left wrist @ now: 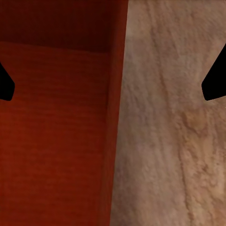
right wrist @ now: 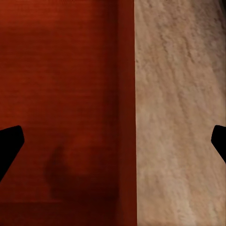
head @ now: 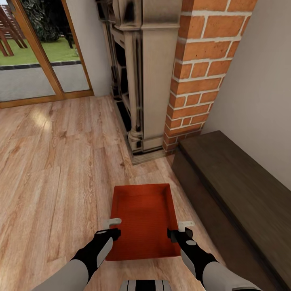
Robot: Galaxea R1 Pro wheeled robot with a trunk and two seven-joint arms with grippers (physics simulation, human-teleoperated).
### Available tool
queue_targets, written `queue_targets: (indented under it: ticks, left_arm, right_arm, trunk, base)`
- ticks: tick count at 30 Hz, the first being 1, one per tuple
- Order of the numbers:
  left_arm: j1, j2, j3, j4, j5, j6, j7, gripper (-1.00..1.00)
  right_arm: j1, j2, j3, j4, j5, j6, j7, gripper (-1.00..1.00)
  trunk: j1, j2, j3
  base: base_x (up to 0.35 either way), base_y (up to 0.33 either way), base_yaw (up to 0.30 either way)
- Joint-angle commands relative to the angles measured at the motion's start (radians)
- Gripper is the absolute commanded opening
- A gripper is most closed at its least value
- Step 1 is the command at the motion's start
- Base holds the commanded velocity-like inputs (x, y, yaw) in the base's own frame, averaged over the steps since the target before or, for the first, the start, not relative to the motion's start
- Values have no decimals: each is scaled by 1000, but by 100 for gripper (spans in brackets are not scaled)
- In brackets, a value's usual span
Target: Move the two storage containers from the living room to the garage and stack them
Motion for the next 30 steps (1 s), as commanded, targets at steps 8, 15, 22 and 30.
queue_targets:
  ticks: [8, 15, 22, 30]
  left_arm:
    - [0, 2, -10, -2, 10, 9, 9, 100]
    - [0, 2, -11, -1, 9, 18, 9, 100]
    - [0, 4, -11, -1, 8, 18, 9, 100]
    - [0, 4, -11, -2, 9, 15, 9, 100]
  right_arm:
    - [-1, -14, 5, 1, 12, 0, -6, 100]
    - [-1, -34, 9, 2, 19, 3, -4, 100]
    - [-1, -35, 9, 3, 19, 3, -3, 100]
    - [-1, -27, 6, 3, 13, 1, 1, 100]
  trunk:
    - [0, 0, -1]
    - [0, 0, -1]
    - [0, 0, -1]
    - [0, 0, -1]
  base:
    - [0, 0, 0]
    - [0, 0, 0]
    - [0, 0, 0]
    - [0, 0, 0]
